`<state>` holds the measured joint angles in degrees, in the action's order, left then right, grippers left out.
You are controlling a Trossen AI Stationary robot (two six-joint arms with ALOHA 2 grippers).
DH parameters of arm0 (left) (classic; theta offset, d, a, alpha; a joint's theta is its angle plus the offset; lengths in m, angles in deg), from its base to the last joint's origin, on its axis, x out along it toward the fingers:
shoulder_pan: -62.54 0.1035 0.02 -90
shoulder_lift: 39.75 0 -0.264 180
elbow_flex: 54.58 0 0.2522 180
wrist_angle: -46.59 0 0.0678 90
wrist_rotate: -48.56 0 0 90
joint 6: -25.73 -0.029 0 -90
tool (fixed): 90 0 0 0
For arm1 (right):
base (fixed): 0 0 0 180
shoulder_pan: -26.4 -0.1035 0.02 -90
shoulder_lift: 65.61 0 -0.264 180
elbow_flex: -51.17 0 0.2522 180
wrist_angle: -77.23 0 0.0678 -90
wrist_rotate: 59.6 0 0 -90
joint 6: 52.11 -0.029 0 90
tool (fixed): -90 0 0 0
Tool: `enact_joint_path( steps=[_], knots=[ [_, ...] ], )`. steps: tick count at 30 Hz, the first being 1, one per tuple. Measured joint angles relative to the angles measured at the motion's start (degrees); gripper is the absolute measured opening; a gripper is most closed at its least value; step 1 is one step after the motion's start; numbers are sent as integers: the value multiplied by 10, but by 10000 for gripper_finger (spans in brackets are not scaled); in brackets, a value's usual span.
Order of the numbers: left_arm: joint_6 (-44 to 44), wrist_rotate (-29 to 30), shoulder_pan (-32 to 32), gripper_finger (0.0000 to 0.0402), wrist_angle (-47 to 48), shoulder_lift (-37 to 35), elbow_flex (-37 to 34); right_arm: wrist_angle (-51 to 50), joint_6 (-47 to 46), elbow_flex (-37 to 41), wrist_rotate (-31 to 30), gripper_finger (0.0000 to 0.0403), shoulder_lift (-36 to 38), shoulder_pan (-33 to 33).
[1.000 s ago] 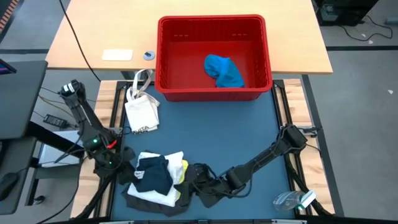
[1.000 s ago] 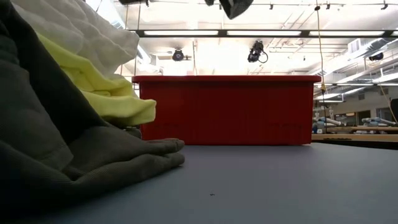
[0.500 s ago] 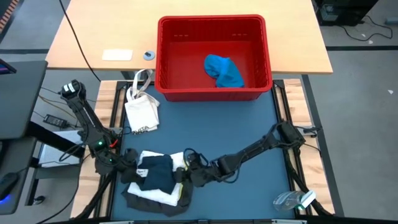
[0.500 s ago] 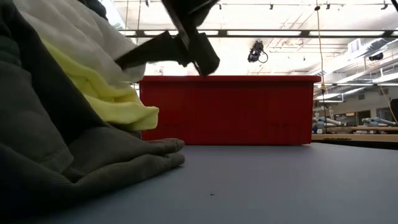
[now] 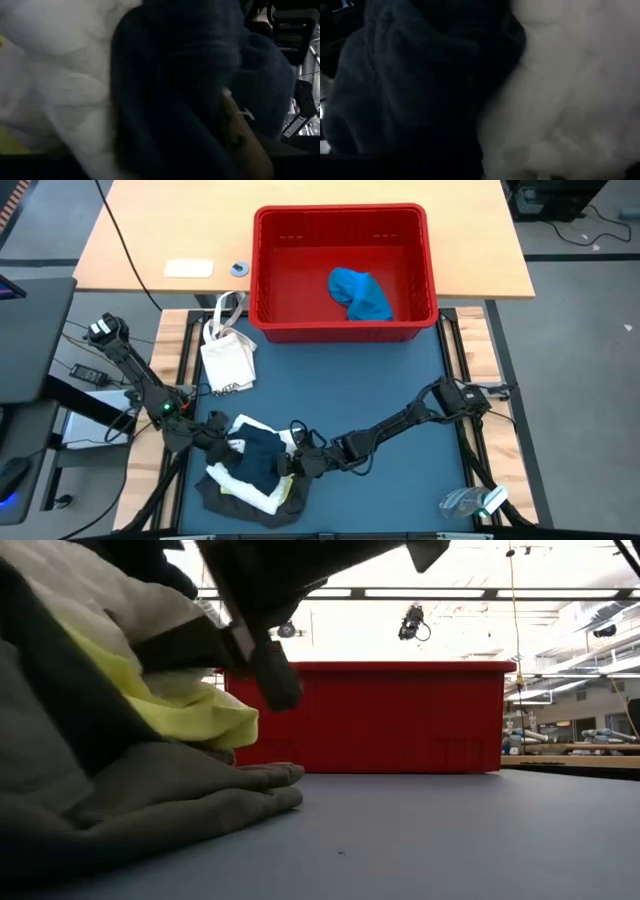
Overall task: Fold laundry
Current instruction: Put the stack of clothes into bin
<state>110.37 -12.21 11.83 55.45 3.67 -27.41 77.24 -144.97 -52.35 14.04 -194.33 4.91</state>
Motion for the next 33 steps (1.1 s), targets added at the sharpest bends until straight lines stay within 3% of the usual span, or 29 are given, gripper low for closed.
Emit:
enact_joint_path(
  steps=[8, 9, 10, 16, 33],
  knots=[
    [0, -21, 12, 80, -18, 1, 0, 13, 14, -2, -15, 40, -13, 0],
    [0, -21, 12, 58, -24, 1, 0, 17, 23, -2, -15, 30, -13, 0],
    [0, -21, 12, 42, -33, 1, 0, 20, 26, -2, -14, 30, -12, 0],
    [-35, -19, 15, 40, -120, 1, 5, 28, 49, -1, -2, 30, 0, 6],
    [-98, -24, 74, 40, -96, -1, 99, -20, 90, -1, -54, 30, 81, -9]
  ],
)
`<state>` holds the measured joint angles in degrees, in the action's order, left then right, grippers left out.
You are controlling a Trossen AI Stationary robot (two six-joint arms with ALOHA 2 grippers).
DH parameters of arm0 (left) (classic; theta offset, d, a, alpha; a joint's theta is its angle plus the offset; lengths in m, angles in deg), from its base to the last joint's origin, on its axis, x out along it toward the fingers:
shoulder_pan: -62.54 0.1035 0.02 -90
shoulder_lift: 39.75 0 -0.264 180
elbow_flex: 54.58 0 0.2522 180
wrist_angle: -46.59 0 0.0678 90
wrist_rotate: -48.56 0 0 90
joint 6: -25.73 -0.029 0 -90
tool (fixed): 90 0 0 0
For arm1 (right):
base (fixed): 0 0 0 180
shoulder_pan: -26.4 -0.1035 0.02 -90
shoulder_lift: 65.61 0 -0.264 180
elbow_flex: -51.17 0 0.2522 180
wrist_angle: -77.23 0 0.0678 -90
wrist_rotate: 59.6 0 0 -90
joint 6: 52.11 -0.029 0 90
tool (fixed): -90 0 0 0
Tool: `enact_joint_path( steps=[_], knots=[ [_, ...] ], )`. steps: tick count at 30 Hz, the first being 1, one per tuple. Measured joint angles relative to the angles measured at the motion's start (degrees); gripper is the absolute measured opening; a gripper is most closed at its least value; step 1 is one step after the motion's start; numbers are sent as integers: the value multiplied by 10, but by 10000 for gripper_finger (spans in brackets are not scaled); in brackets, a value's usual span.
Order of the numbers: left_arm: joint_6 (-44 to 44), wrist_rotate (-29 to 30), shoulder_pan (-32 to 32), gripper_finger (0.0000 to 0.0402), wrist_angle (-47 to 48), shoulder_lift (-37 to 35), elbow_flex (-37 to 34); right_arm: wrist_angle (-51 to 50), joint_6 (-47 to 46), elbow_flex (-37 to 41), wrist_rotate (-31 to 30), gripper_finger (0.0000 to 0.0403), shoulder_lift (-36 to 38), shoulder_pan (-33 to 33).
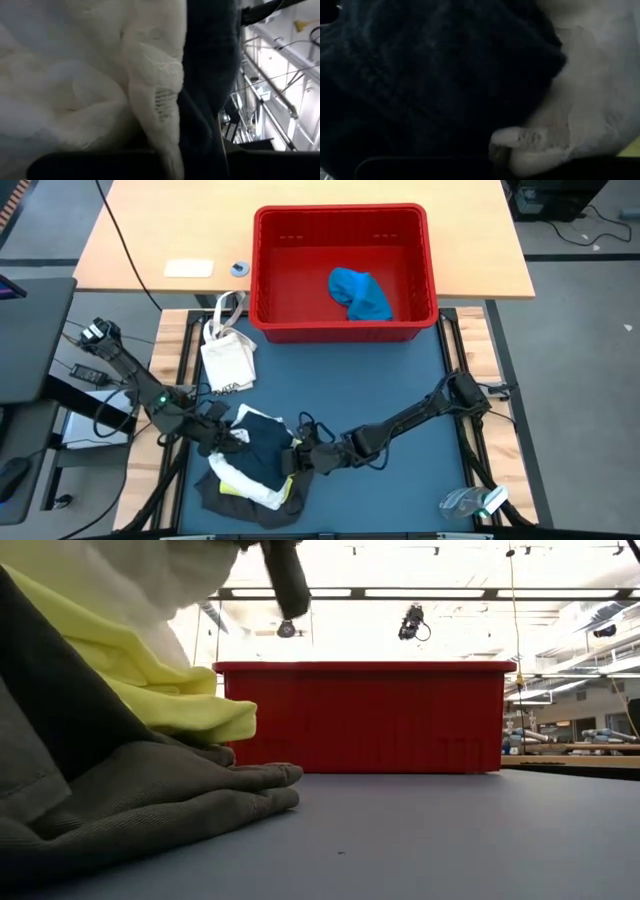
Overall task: Fold laundry
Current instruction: Put the stack of clothes into bin
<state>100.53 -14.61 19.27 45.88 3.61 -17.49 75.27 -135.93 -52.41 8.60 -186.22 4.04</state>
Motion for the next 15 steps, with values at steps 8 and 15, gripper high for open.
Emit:
enact_joint_path(
  steps=[8, 15],
  knots=[
    [-80, -9, 94, 40, 54, 0, 93, -96, 55, 0, -12, 30, 86, 22],
    [-171, -15, 233, 40, 192, 1, 212, -253, 157, -1, 27, 30, 205, 98]
  ],
)
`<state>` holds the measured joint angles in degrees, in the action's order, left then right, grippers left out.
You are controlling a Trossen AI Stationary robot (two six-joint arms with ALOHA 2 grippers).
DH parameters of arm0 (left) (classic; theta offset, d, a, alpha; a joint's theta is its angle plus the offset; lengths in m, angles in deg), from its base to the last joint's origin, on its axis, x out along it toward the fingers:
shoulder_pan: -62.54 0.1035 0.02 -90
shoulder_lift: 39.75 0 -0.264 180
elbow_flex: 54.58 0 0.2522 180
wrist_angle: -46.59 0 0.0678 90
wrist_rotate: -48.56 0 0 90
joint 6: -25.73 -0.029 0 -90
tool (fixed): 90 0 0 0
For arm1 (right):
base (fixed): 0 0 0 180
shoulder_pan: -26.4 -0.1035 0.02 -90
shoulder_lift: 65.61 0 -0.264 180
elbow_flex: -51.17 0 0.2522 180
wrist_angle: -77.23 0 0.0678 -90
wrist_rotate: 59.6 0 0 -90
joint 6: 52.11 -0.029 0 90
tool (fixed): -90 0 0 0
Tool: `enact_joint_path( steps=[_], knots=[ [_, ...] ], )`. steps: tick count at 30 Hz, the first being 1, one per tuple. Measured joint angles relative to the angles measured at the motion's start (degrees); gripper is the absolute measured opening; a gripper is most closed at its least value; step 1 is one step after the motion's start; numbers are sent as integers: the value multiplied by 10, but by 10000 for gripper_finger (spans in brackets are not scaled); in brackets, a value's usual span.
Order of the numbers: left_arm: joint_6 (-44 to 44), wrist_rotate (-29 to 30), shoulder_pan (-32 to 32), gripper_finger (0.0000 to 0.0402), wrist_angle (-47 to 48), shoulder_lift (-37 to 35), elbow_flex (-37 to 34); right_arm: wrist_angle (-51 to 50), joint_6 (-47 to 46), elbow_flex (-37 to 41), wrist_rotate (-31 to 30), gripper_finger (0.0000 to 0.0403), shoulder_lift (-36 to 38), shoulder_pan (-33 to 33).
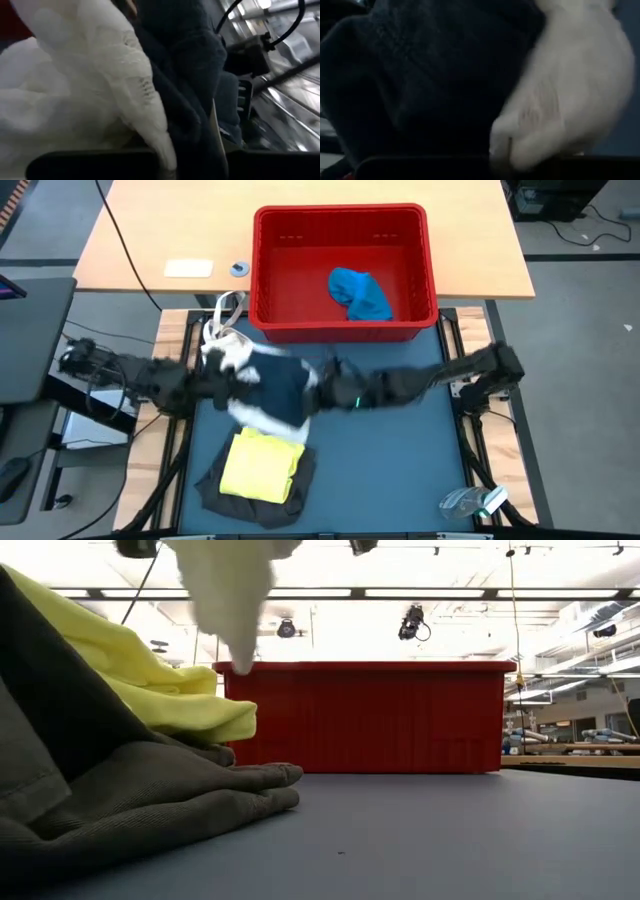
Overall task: Fold laundry
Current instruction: Put the stack of clothes into bin
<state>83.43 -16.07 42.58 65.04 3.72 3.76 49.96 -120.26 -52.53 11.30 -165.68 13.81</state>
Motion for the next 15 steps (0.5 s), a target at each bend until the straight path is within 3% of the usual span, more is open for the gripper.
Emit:
enact_joint_path(
  steps=[7, 11, 15],
  knots=[
    [-62, -111, 240, 40, 14, 58, 65, -42, 116, 0, 135, 30, 65, 150],
    [-64, -193, 367, 40, -61, 132, 85, -52, 149, 0, 225, 30, 83, 248],
    [-61, -270, 466, 40, -97, 217, 131, -66, 182, 0, 274, 30, 94, 335]
  ],
)
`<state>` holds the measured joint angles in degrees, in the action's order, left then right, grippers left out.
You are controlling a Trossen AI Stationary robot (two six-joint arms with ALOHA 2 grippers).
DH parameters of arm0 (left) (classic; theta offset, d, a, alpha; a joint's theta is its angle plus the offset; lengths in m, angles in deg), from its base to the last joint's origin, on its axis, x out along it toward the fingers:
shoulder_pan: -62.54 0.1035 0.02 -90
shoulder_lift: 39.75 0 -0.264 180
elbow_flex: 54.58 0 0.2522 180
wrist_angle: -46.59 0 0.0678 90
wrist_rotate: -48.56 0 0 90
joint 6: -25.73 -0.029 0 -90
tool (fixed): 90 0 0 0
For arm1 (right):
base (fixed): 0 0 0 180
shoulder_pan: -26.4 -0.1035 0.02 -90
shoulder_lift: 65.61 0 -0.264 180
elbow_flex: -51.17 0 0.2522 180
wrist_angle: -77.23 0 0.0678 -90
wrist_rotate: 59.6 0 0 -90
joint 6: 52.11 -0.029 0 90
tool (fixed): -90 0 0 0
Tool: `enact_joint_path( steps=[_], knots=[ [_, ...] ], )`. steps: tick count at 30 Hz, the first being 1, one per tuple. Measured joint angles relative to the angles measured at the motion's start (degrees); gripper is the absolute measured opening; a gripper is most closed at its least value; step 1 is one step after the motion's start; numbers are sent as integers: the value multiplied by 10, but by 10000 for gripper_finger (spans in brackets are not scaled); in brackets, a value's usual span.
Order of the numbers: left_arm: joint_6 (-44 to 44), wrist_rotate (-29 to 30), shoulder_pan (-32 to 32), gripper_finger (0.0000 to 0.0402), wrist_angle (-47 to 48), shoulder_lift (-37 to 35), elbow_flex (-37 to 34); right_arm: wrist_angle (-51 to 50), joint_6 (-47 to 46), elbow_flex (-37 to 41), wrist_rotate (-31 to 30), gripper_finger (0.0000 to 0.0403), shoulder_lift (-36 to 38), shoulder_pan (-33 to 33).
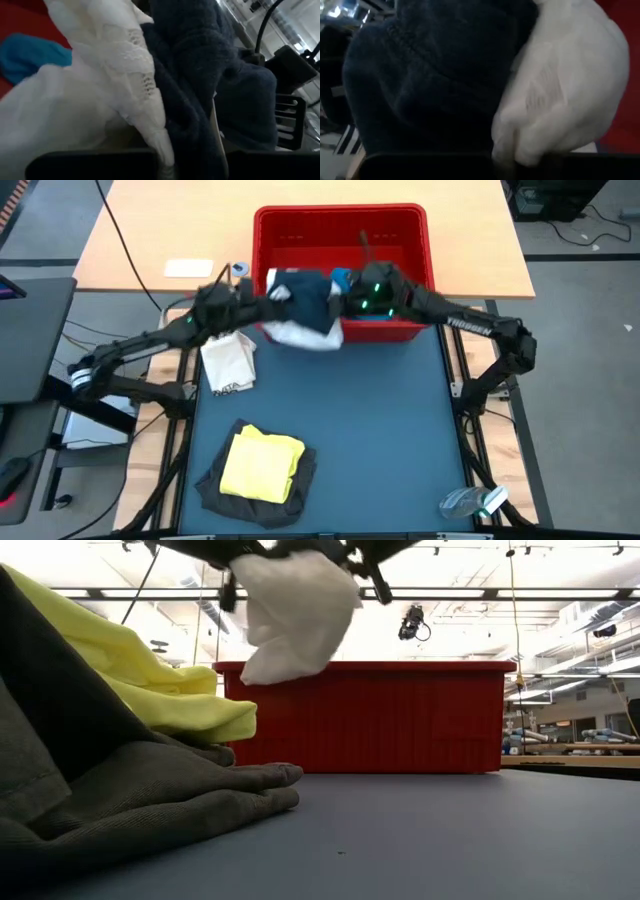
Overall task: Fold laundry
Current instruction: Put the stack of clothes into bin
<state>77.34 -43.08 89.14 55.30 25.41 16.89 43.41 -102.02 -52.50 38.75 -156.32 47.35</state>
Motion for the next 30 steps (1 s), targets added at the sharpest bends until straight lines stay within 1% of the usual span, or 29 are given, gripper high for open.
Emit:
enact_joint_path(
  steps=[3, 5, 8, 12, 14, 17, 19, 21, 24, 25, 27, 28, 30],
  knots=[
    [-3, -47, 55, 40, -12, 66, 55, 12, 15, 0, 48, 30, 1, 68],
    [-5, -84, 88, 40, -11, 115, 107, 25, 21, 0, 70, 30, 0, 106],
    [-26, -145, 131, 40, -8, 186, 195, 62, 35, 0, 82, 30, 0, 155],
    [-60, -197, 177, 40, -5, 275, 310, 118, 64, 0, 89, 30, 0, 224],
    [-78, -224, 197, 40, 17, 320, 364, 126, 85, -1, 89, 30, -10, 253],
    [-113, -253, 216, 40, 66, 382, 419, 123, 110, -1, 99, 30, -49, 282],
    [-128, -261, 226, 40, 93, 418, 436, 126, 111, 0, 108, 30, -89, 287],
    [-139, -264, 235, 40, 112, 450, 438, 127, 111, 0, 111, 30, -130, 290],
    [-157, -264, 247, 40, 176, 489, 439, 119, 108, 0, 132, 30, -183, 292],
    [-166, -264, 252, 40, 201, 500, 440, 112, 107, 1, 144, 38, -196, 293],
    [-194, -266, 261, 44, 257, 525, 440, 86, 105, 1, 174, 71, -214, 299],
    [-209, -265, 265, 57, 278, 535, 439, 75, 105, 1, 186, 93, -220, 301],
    [-239, -264, 271, 98, 315, 547, 439, 38, 104, 0, 195, 142, -226, 308]
  ],
)
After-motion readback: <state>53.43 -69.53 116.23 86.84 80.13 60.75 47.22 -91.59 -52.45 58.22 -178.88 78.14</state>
